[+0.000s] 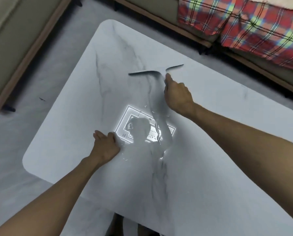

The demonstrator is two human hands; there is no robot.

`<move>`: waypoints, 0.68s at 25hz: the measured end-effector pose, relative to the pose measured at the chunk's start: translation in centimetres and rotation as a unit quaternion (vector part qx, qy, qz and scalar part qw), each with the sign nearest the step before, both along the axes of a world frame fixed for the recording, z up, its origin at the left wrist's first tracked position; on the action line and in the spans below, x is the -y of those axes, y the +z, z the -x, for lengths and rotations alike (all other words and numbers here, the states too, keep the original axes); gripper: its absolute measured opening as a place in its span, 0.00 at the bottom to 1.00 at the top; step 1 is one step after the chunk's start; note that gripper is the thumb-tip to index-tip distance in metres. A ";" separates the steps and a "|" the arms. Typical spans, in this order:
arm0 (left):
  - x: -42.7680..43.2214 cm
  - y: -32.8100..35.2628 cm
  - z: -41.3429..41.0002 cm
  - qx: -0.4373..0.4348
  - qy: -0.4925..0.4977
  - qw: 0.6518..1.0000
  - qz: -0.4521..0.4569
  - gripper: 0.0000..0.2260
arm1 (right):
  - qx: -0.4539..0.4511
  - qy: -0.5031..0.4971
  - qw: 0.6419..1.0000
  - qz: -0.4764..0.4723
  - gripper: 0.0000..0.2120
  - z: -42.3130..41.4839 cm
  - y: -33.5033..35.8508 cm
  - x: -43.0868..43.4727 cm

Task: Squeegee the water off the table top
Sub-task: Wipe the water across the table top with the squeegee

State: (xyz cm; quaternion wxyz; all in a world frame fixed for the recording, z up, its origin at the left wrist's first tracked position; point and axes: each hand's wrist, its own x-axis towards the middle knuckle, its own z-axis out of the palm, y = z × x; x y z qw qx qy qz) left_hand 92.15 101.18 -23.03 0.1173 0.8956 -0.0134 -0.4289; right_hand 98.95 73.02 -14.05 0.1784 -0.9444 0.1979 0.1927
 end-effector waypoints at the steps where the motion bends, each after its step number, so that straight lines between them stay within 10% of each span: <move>1: -0.1 0.2 0.1 -0.001 -0.004 1.000 0.002 0.18 | 0.001 0.042 0.999 -0.004 0.25 2.1 -0.2 -1.3; 17: -5.0 6.2 1.1 -0.035 0.048 0.993 0.102 0.02 | -0.086 0.027 0.995 0.051 0.20 24.5 7.1 1.9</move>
